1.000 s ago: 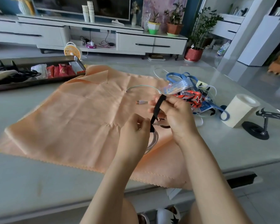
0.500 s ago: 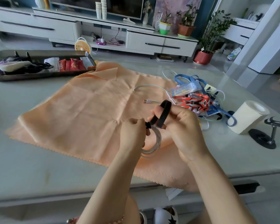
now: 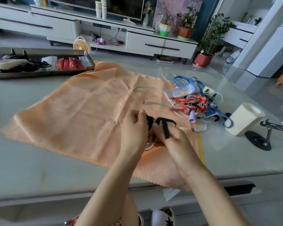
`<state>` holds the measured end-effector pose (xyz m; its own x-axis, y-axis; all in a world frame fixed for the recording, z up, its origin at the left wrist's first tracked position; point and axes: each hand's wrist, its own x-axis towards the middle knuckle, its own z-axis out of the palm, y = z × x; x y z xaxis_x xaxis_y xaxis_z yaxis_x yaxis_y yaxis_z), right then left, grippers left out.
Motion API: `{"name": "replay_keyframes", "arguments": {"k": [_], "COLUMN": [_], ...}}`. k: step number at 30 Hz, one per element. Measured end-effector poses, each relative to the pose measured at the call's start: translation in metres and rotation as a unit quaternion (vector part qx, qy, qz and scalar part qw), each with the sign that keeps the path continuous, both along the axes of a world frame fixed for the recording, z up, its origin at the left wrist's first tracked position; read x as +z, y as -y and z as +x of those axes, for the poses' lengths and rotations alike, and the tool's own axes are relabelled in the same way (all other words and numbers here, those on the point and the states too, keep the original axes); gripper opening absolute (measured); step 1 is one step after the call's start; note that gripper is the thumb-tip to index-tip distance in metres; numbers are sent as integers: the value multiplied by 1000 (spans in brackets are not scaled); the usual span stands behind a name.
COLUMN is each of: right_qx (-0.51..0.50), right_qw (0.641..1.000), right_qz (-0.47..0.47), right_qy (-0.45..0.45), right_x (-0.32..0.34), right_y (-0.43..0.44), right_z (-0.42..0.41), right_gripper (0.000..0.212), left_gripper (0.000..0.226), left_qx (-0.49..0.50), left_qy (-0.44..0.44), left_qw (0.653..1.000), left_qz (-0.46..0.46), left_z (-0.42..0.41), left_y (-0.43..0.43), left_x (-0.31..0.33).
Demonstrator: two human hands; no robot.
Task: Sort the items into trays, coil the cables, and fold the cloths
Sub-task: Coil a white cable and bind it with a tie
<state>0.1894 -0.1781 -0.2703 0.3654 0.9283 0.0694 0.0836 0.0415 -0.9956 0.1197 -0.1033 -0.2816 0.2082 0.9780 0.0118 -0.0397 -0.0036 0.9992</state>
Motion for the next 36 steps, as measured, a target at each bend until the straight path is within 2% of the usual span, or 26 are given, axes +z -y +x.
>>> {"name": "replay_keyframes", "arguments": {"k": [7,12,14,17,18,20,23,26,28,30,33,35,36], "right_qx": [-20,-9,22,94,107,94,19,-12,-36,-91,-190,-171,-141], "right_qw": [997,997,998,989,986,989,990,981,967,938,875,852,858], "right_qz": [1,-29,-54,-116,-124,-117,-101,-71,-41,-5,56,69,60], "right_qy": [81,77,38,-2,-9,-9,94,179,247,333,442,490,490], "right_x": [0,0,4,10,13,16,14,15,16,13,11,10,9], "right_y": [1,4,6,10,11,11,10,11,11,9,6,3,2], "right_z": [0,-1,3,15,16,17,15,17,18,17,14,18,20], "right_gripper": [22,41,37,59,58,44,26,12,9,4,15,23,25], "left_gripper": [31,29,28,25,25,25,25,25,25,26,28,28,28], "left_qx": [-33,-37,-30,-28,-28,-30,-41,-51,-57,-64,-80,-91,-95], "left_qy": [64,39,5,-28,-34,-35,-33,-35,-28,-28,-20,-23,-28], "left_qw": [994,998,1000,999,998,998,997,996,996,995,995,994,993], "left_qz": [-85,-43,-2,35,41,46,58,67,67,69,64,57,56], "left_z": [-5,-4,-2,-1,-2,-2,-3,-4,-4,-4,-3,-3,-3], "left_y": [-2,-1,0,1,1,1,3,4,5,5,4,3,3], "left_x": [5,5,4,2,2,2,3,4,5,5,5,5,5]}}
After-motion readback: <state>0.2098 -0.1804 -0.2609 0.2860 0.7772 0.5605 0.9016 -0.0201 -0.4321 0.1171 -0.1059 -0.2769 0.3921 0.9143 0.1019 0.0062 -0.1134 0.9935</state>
